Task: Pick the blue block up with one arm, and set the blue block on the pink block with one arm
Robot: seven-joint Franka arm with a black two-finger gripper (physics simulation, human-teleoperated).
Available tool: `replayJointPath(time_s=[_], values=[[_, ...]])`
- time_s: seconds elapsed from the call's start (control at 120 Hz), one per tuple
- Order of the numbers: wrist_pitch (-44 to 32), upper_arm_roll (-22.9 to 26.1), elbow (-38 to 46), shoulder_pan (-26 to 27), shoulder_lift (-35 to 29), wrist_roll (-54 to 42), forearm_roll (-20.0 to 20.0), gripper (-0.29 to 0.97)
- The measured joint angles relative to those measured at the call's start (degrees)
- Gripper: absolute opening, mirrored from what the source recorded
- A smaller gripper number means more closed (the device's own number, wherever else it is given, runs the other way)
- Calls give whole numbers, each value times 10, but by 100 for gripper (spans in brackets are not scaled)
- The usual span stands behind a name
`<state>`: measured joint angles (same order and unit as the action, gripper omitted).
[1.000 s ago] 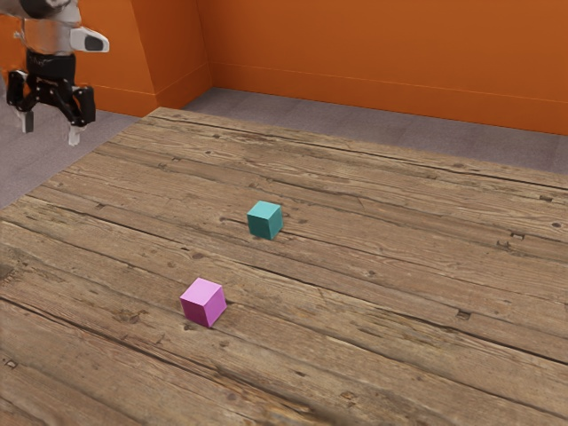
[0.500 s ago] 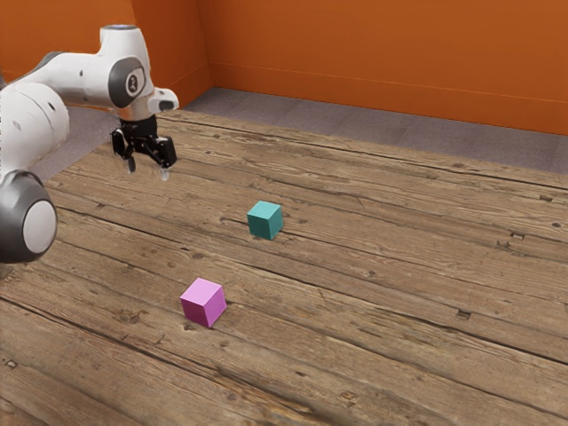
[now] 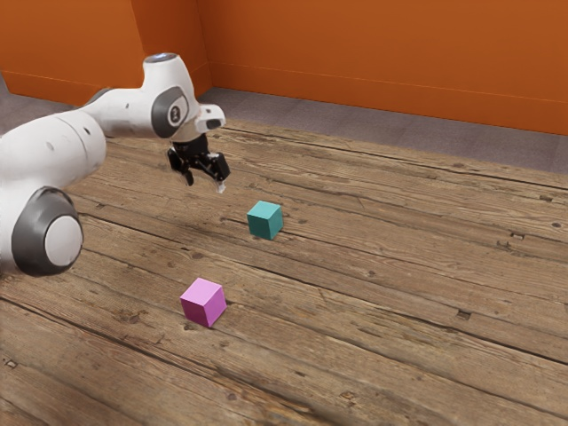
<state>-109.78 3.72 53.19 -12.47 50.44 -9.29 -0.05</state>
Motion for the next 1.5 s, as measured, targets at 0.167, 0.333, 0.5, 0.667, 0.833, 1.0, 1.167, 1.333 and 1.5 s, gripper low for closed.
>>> replayJointPath(time_s=[0.167, 0.333, 0.5, 0.667, 0.833, 1.0, 1.167, 1.333, 1.5], values=[[-30, 12, -1, 13, 12, 10, 0, 68], [-45, 12, -1, 30, 20, 31, 2, 68], [-51, 10, 2, 55, 23, 64, 2, 68], [-56, 9, 8, 57, 36, 96, 1, 68], [-68, 10, 4, 55, 49, 123, 0, 68], [-94, 22, -2, 49, 68, 146, -7, 68], [-117, 35, -21, 47, 84, 160, -10, 68], [-137, 49, -30, 47, 103, 168, -11, 68], [-150, 47, -34, 47, 109, 166, -9, 68]])
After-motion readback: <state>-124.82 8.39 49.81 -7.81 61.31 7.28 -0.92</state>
